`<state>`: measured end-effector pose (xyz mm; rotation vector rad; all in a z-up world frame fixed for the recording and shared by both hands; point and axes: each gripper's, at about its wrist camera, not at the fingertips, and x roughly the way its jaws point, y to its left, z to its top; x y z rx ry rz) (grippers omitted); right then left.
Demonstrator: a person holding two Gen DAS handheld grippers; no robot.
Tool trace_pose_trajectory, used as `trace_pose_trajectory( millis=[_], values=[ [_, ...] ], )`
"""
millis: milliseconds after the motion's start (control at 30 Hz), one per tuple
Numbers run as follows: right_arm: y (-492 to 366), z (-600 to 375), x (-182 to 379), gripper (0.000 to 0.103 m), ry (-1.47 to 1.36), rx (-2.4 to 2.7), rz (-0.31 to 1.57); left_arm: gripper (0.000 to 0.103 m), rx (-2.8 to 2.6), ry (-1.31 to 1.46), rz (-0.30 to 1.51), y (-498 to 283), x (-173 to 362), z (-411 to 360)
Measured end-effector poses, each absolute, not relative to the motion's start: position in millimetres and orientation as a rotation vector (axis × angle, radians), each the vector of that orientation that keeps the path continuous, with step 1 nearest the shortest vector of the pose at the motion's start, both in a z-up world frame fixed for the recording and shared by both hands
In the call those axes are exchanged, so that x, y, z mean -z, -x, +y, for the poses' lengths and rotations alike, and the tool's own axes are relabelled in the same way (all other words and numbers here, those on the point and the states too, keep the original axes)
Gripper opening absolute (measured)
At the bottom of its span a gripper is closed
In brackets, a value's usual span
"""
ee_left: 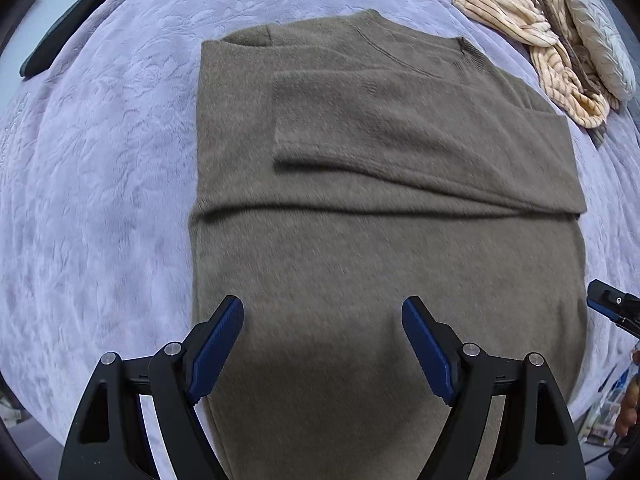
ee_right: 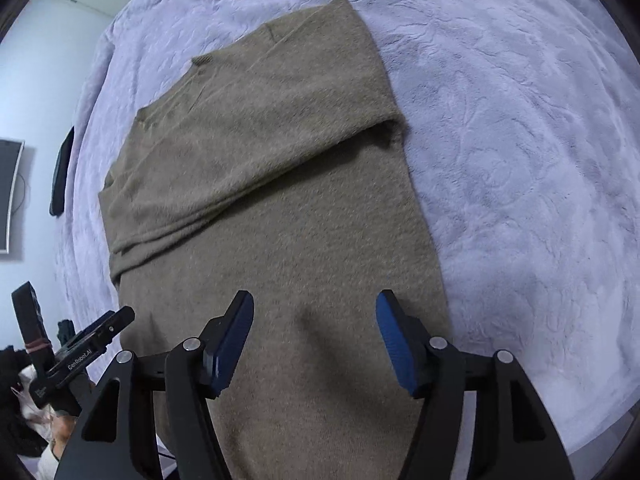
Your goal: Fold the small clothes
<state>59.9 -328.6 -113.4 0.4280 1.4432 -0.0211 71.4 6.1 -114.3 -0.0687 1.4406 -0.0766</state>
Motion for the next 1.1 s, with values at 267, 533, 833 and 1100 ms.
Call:
trace_pose_trajectory(
  millis=[267, 533, 833, 1100],
  values=[
    [-44, -314, 109, 0.072, -0.347, -0.034, 1.488, 0.082, 0.098, 0.076, 1.464, -50, 112, -26],
    [-25, -321, 109, 0.073, -0.328, -0.060, 1.536, 0.082, 0.089, 0.069, 1.466, -33, 103, -46],
    [-8, -330, 104, 0.073, -0.320, -0.109, 1.568, 0.082, 0.041, 0.096, 1.470, -13, 91, -61],
    [-1, -332, 98, 0.076, -0.297, -0.186, 1.598, 0.082, -0.009, 0.157, 1.487, 11, 79, -75]
  ],
)
